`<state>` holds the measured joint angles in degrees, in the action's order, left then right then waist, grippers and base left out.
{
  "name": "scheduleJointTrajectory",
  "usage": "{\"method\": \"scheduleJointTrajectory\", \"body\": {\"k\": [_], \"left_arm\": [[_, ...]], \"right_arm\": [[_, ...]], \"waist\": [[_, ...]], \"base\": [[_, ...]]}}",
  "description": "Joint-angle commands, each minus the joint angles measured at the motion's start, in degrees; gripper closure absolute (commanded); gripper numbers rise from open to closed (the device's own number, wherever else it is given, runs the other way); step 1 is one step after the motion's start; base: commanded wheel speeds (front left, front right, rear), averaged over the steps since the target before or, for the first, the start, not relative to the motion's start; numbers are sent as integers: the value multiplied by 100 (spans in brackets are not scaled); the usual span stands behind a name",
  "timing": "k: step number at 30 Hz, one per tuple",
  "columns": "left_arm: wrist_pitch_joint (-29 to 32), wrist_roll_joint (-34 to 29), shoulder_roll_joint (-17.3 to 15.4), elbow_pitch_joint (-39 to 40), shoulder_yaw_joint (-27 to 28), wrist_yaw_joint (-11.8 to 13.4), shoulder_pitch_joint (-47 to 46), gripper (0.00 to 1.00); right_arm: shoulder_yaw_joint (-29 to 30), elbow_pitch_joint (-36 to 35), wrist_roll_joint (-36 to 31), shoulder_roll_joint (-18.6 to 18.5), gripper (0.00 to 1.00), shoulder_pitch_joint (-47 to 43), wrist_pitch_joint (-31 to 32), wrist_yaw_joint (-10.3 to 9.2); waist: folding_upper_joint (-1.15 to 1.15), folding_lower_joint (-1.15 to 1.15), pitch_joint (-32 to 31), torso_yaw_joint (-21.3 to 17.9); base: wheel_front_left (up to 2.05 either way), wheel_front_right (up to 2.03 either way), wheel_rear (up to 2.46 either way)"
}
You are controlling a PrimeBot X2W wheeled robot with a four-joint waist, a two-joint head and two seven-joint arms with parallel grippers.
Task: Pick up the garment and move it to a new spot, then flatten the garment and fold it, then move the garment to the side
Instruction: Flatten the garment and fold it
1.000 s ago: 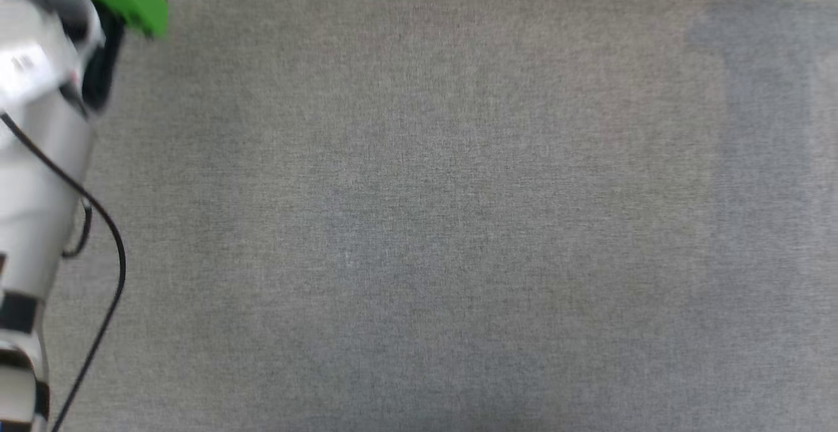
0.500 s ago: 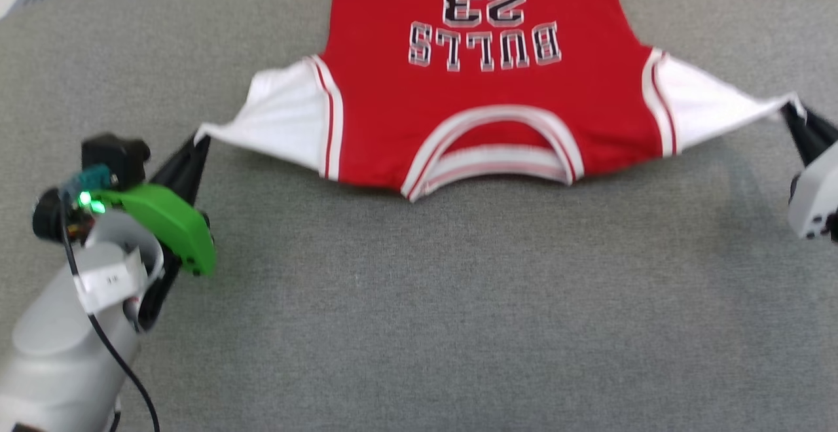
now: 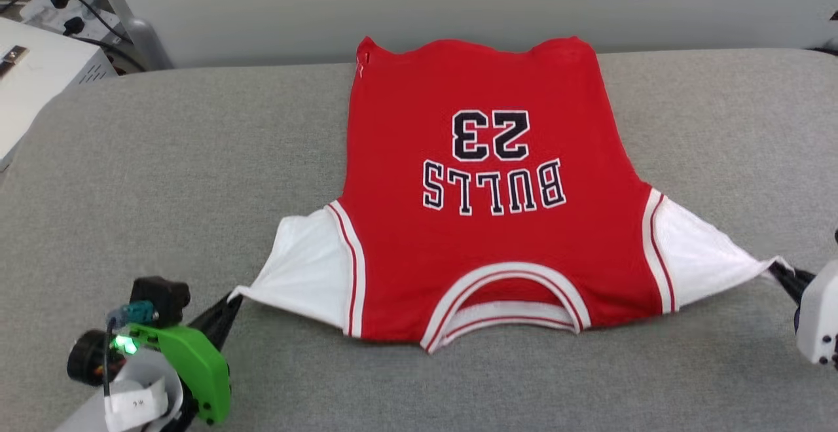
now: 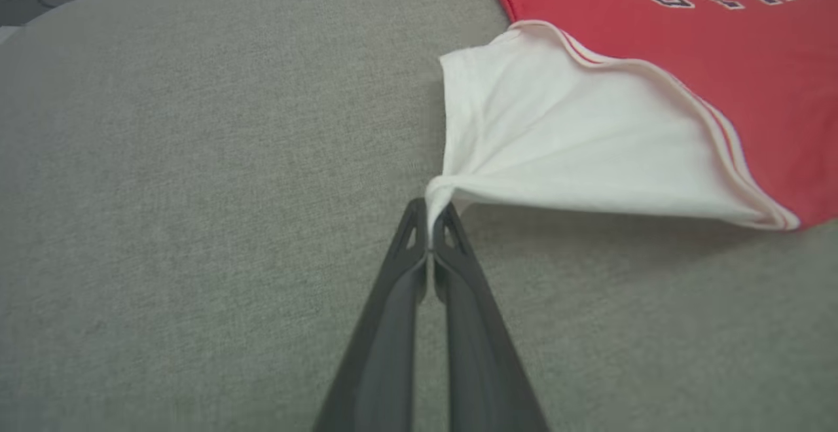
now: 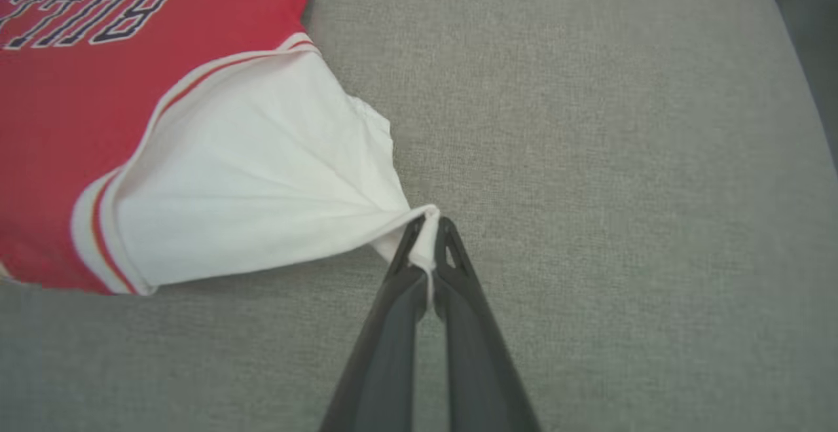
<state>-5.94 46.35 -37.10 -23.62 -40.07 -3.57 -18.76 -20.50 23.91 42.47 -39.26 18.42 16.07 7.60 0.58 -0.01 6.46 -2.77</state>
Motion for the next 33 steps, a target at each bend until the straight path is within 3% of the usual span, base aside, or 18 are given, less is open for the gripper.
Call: {"method": "scheduleJointTrajectory", "body": {"k": [1, 10, 16, 17, 18, 25, 33], "left_arm": [[60, 104, -122, 111, -9, 37, 251, 100], [321, 427, -540, 1046, -34, 401, 1252, 100], [389, 451, -558, 1510, -126, 485, 1462, 100], [387, 488, -525, 1574, -129, 462, 1469, 100], [390, 573, -475, 1656, -121, 427, 1487, 100], [453, 543, -497, 2261, -155, 459, 1456, 100], [887, 704, -629, 3398, -166, 539, 1355, 100]], "right_arm": [[51, -77, 160, -120, 100, -270, 159, -11], [472, -610, 680, -285, 100, -1402, 1021, -11], [850, -890, 592, -240, 100, -1740, 1309, -11], [913, -916, 571, -214, 78, -1755, 1366, -11], [1006, -948, 549, -172, 0, -1763, 1438, -11], [1534, -1499, 373, -120, 0, -1725, 1841, -11], [2166, -2094, 303, 194, 0, -790, 2356, -11]], "waist": [[-58, 1, -199, 1], [-58, 1, -388, 15], [-58, 1, -365, 64], [-58, 1, -354, 72], [-58, 1, -337, 83], [-58, 1, -140, 261], [-58, 1, 479, 633]], "base": [[0, 0, 0], [0, 0, 0], [0, 0, 0], [0, 0, 0], [0, 0, 0], [0, 0, 0], [0, 0, 0]]}}
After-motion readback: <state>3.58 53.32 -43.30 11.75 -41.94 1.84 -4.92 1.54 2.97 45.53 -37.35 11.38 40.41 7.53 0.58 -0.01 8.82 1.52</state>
